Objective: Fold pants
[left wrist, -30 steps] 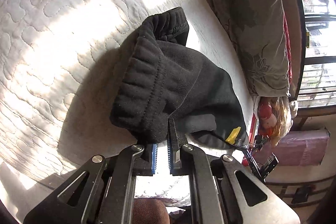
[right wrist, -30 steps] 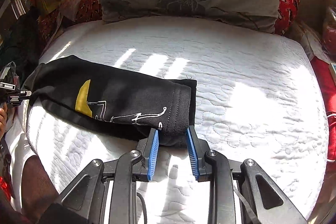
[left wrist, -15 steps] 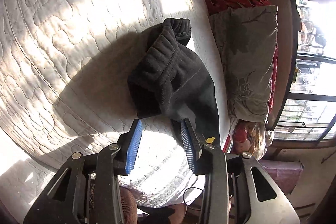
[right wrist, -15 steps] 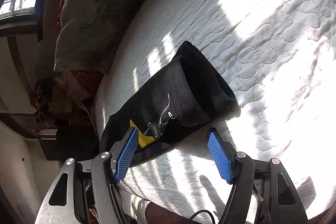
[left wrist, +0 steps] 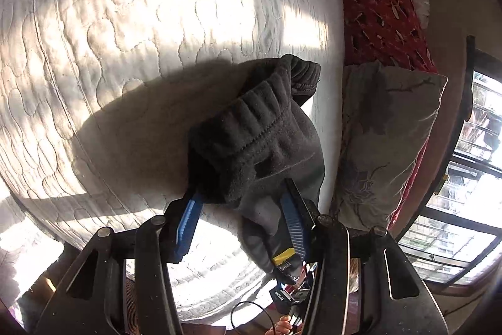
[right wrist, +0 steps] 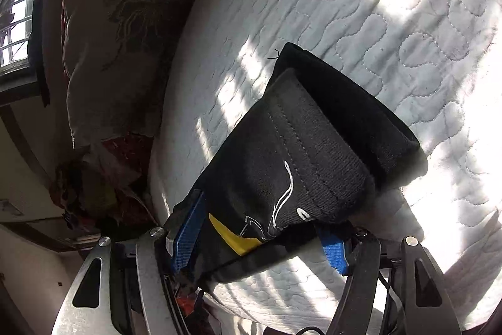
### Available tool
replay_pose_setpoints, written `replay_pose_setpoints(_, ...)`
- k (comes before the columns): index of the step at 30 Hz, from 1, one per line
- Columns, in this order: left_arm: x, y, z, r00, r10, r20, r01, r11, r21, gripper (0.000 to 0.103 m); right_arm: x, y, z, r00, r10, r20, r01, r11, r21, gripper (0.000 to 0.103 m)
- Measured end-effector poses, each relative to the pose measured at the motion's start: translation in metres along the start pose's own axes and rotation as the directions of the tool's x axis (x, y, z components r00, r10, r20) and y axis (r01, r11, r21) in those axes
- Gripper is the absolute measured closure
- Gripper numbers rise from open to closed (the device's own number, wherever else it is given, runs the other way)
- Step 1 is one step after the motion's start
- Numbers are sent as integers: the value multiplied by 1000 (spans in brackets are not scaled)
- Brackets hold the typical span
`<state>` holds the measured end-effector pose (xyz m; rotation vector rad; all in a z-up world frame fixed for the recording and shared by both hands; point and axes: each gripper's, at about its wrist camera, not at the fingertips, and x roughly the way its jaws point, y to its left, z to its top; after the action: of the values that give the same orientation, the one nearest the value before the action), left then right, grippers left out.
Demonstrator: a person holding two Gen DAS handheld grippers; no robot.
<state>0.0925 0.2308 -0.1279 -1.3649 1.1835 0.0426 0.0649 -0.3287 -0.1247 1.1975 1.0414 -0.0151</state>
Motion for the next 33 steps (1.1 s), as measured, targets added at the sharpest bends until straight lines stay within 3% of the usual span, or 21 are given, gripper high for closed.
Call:
replay_pose_setpoints(1,-3,1,4,1000,12,15,-12,1000,-4,56,0,0,1,1000,-4,8,4,1000,2,35)
replay_pose_setpoints(2,-5,0,8,1000,19,23,-19,1000,-1,61,-1,0,2,1000,-3,22,3,1000,4,45)
replay_pose_setpoints(3,-7,-3,11,999,36,30,-36,999,9,71,-3,-1,3,999,-6,42,6,1000,-1,61)
replay_pose_setpoints(4,-7,-6,14,998,51,25,-51,998,20,89,-3,-1,4,998,-13,58,14,1000,-14,71)
replay_pose_setpoints(5,-4,-11,16,998,66,10,-67,997,32,90,-2,-1,5,998,-28,63,30,999,-27,89)
replay_pose_setpoints(6,-2,-14,18,995,97,7,-97,995,38,92,-3,-2,8,998,-38,58,40,999,-31,93)
replay_pose_setpoints(8,2,-20,19,992,127,-7,-127,991,46,96,-2,-7,14,998,-37,58,38,999,-26,93)
replay_pose_setpoints(13,-15,-44,20,999,41,-3,-41,994,101,97,-35,6,2,992,90,83,-82,992,-93,94)
replay_pose_setpoints(17,-23,-70,25,1000,24,18,-27,988,152,97,-56,26,3,985,143,93,-130,982,-135,94)
replay_pose_setpoints(22,-15,-107,42,999,44,21,-48,975,215,97,-53,28,19,980,165,114,-153,983,-106,94)
replay_pose_setpoints(26,-2,-149,74,998,51,32,-58,967,250,97,-41,45,36,970,189,150,-174,979,-109,94)
replay_pose_setpoints(29,8,-187,94,997,61,56,-76,942,328,97,-38,74,50,951,240,194,-215,966,-144,94)
replay_pose_setpoints(31,10,-205,98,994,57,88,-88,913,399,98,-38,93,53,938,272,213,-231,952,-199,94)
replay_pose_setpoints(33,10,-215,98,996,28,83,-65,875,481,98,-34,103,50,939,286,191,-237,941,-244,93)
